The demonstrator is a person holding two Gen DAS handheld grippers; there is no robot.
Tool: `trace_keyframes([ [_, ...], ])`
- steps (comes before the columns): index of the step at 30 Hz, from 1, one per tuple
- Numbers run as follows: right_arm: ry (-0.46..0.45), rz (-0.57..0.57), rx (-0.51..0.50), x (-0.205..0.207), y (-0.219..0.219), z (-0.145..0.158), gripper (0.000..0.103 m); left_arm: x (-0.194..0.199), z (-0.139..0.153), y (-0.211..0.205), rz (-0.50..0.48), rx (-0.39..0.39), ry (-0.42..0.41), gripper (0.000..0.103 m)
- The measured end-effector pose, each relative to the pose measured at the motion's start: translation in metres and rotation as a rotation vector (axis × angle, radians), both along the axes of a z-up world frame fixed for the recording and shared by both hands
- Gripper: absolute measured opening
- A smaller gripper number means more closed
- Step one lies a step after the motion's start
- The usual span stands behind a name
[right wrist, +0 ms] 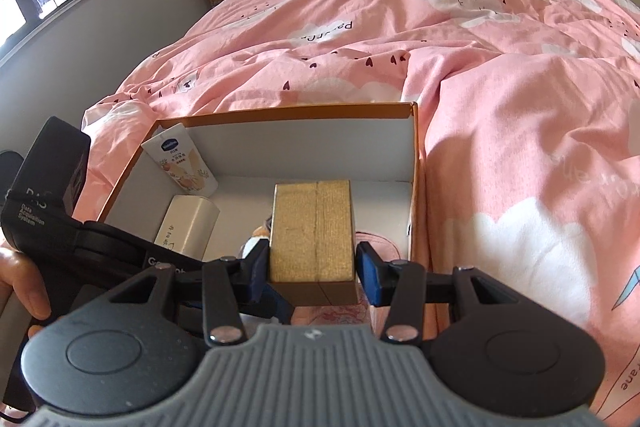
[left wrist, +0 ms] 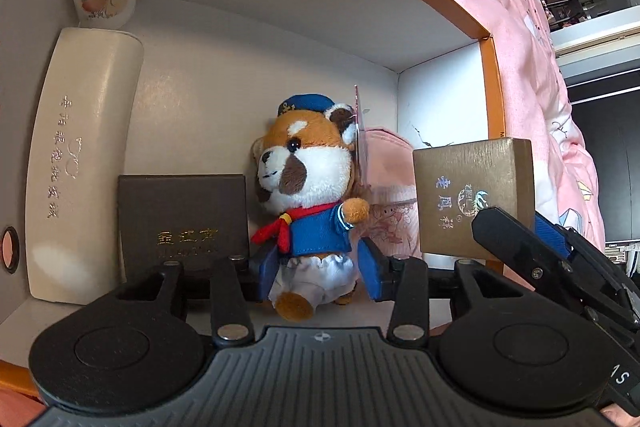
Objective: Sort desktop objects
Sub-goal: 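Carry the raccoon plush and tan box with both tools over the orange box, then lower the raccoon plush into the orange box and open the left tool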
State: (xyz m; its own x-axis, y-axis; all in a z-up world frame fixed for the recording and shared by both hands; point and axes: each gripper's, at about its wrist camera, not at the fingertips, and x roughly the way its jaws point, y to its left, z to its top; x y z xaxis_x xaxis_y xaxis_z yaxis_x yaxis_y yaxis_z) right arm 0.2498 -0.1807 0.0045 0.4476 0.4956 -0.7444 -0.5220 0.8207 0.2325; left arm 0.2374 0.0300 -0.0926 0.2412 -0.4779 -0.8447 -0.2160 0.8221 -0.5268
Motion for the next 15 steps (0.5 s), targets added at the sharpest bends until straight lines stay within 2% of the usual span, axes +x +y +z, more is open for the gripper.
trace_keyframes([
  [5, 0.020, 0.011, 0.012, 0.001, 0.002, -0.001, 0.049, -0.008, 0.017, 0.011, -0.016, 0.005, -0.060, 0.054],
  [7, 0.038, 0.024, 0.041, 0.002, 0.005, 0.000, 0.049, -0.012, 0.028, 0.018, -0.014, 0.051, -0.102, 0.044],
  [9, 0.066, 0.048, 0.075, 0.002, 0.011, 0.000, 0.049, -0.012, 0.035, 0.022, -0.030, 0.110, -0.125, 0.040],
  [12, 0.103, 0.091, 0.098, 0.000, 0.024, -0.003, 0.049, -0.012, 0.034, 0.029, -0.041, 0.150, -0.107, 0.037],
  [15, 0.124, 0.103, 0.077, -0.001, 0.035, -0.012, 0.049, -0.012, 0.029, 0.028, -0.054, 0.177, -0.088, 0.037],
])
